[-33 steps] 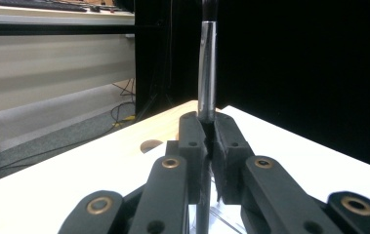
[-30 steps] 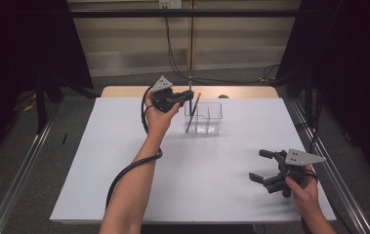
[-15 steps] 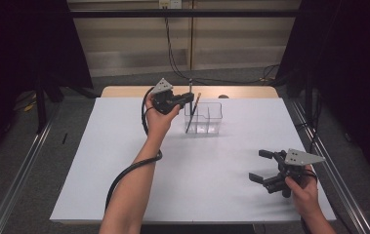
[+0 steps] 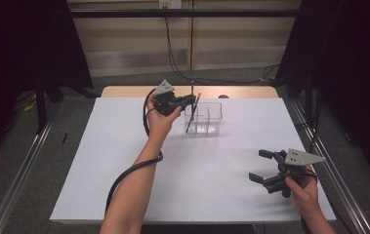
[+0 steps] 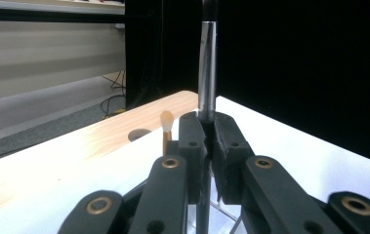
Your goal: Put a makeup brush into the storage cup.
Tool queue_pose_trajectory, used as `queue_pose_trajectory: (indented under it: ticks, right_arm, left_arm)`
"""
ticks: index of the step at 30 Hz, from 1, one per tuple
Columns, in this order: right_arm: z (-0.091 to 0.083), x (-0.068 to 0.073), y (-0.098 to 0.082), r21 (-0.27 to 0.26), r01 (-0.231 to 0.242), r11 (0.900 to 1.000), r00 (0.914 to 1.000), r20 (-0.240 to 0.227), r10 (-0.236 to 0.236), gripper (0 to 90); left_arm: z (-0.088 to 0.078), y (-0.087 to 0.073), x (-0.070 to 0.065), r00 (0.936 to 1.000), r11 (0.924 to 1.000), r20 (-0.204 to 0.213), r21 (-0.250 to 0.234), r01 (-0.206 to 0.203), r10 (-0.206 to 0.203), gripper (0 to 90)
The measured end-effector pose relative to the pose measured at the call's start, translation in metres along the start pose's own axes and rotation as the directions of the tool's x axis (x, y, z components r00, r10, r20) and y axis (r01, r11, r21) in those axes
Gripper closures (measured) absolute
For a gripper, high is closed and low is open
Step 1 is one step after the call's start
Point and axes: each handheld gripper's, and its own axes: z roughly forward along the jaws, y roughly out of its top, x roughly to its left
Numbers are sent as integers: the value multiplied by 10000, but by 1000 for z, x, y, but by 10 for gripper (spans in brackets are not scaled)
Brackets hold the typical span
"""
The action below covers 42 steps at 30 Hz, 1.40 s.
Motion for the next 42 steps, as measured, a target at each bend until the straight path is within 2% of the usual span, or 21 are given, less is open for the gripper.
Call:
queue_pose_trajectory:
  ticks: [13, 19, 20, 22, 23, 25, 30, 42]
  right_arm:
    - [0, 0, 0, -2, 25, 10000, 10000, 5, -25, 13]
    - [0, 0, 0, 1, 24, 10000, 10000, -2, -24, 13]
    - [0, 0, 0, -1, 23, 10000, 10000, -1, -23, 13]
    - [0, 0, 0, -2, 32, 10000, 10000, -7, -32, 13]
    - [0, 0, 0, 2, 40, 10000, 10000, -3, -40, 13]
    - [0, 0, 0, -4, 44, 10000, 10000, 7, -44, 13]
    - [0, 1, 1, -6, 54, 10000, 10000, -13, -54, 13]
    - [1, 1, 1, -2, 83, 10000, 10000, -11, -83, 13]
  left_arm:
    - [0, 0, 0, 10000, 10000, 66, 26, 71, -71, 824]
    - [0, 0, 0, 9993, 9999, 345, 11, 141, -141, 689]
    - [-1, 0, 0, 9995, 10000, 317, 57, 33, -35, 669]
    - [-2, 1, 0, 9988, 9998, 449, -40, 188, -186, 622]
    - [-4, 1, 0, 9990, 9999, 443, 25, 107, -108, 599]
    - [-5, 2, -1, 9977, 9995, 596, -1, 317, -317, 558]
    - [-9, 3, -3, 9975, 9992, 602, 156, 372, -381, 473]
    - [-17, -3, -7, 9974, 9994, 632, 3, 348, -347, 311]
